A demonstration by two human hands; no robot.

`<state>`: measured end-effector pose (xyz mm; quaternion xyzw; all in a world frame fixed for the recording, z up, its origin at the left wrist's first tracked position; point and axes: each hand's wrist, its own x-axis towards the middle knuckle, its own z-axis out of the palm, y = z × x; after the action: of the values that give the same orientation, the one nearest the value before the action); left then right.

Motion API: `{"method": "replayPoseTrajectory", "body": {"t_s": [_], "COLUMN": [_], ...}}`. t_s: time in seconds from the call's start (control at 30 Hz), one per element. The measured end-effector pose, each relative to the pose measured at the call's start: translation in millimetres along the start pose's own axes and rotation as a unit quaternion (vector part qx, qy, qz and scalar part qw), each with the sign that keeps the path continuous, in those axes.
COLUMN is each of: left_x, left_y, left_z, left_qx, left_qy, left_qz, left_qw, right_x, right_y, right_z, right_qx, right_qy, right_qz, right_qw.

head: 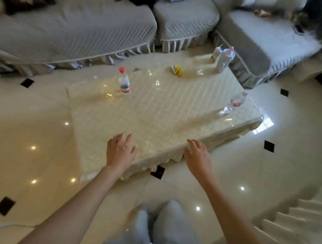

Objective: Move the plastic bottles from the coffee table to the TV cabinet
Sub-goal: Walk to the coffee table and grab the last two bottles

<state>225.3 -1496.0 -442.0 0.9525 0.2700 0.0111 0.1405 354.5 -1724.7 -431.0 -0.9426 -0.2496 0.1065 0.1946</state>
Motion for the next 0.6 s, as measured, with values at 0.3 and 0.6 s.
{"method": "replayPoseTrajectory", "body": {"t_s": [0.3, 0.6], "left_x": [117.4, 244.8], "left_y": [-19.4, -39.1], "left_z": [19.0, 52.0], "left_qx": [-0.027, -0.069], "left_qy": [0.004, 0.012], "left_qz": [-0.1, -0.203], "left_qw": [0.995, 0.977], "right_x": [134.4, 271.4], "right_y": [-8.3, -5.0], "right_z": [21.7, 39.4], "right_qx": [-0.014, -0.029], "right_qy": [-0.065, -0.11], "right_qz": [-0.036, -0.066], "right_qw": [0.997, 0.991]}}
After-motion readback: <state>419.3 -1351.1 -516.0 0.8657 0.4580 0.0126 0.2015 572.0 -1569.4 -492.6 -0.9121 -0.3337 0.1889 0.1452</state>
